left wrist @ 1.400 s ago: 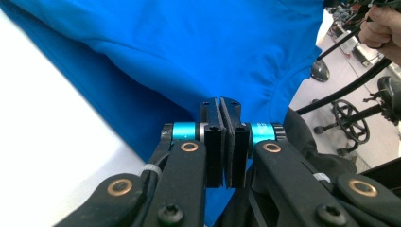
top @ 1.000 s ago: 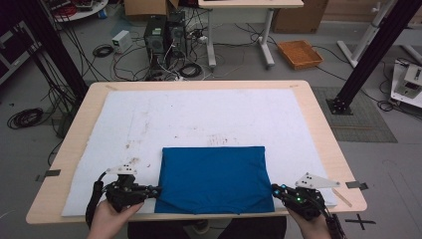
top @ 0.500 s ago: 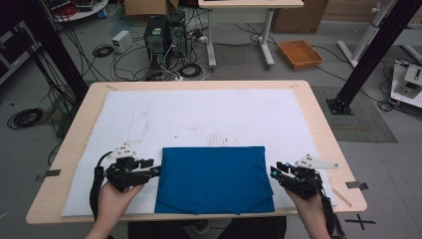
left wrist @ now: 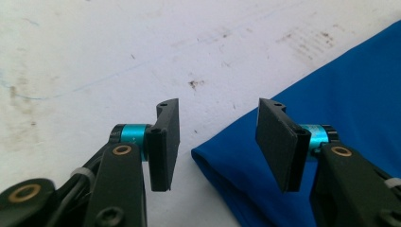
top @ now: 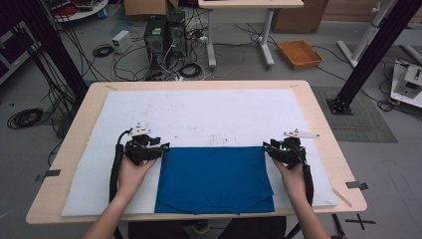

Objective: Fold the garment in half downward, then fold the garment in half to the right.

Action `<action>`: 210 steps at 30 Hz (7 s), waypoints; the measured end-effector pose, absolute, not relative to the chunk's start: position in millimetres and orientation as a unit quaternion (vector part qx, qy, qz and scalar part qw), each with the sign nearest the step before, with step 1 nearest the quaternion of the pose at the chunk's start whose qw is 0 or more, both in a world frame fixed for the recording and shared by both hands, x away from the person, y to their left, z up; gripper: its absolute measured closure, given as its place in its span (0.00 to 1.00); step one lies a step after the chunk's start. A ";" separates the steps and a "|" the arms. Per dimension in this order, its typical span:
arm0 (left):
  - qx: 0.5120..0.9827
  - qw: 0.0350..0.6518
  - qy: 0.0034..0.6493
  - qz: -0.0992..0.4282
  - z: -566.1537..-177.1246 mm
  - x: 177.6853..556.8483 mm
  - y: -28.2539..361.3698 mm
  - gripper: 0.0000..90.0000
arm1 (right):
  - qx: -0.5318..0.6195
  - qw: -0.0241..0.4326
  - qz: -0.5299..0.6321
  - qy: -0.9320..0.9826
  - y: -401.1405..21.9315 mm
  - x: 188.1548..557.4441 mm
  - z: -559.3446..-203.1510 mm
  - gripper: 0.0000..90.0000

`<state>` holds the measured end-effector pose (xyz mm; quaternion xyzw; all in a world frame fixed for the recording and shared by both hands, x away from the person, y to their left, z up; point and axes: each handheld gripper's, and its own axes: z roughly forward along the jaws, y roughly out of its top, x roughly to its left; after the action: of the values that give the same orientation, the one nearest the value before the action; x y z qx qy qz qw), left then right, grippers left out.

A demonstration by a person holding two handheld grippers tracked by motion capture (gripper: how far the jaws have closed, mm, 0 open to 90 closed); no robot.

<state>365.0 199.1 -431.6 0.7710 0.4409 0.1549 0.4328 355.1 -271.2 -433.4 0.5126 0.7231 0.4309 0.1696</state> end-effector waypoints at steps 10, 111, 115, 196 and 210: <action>0.786 0.383 0.459 0.154 -446.4 371.7 195.3 0.62 | 0.529 0.143 0.390 0.740 -266.8 373.7 -450.3 0.76; 0.750 0.514 0.388 0.152 -392.3 328.6 231.8 0.31 | 0.464 0.231 0.491 0.700 -322.6 343.5 -395.3 0.56; 0.749 0.499 0.409 0.149 -398.4 310.2 229.8 0.32 | 0.463 0.232 0.490 0.701 -322.9 341.4 -395.3 0.56; 0.721 0.462 0.514 0.044 -458.3 260.3 198.3 0.95 | 0.337 0.091 0.397 0.849 35.4 431.0 -430.4 0.72; 0.721 0.463 0.514 0.043 -458.9 259.9 198.6 0.95 | 0.338 0.117 0.339 0.870 60.8 434.3 -440.5 0.83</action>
<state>259.9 198.6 -458.9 0.7210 0.5137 0.0430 0.4631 434.3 60.8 -440.5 0.3378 0.8703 0.3387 0.1171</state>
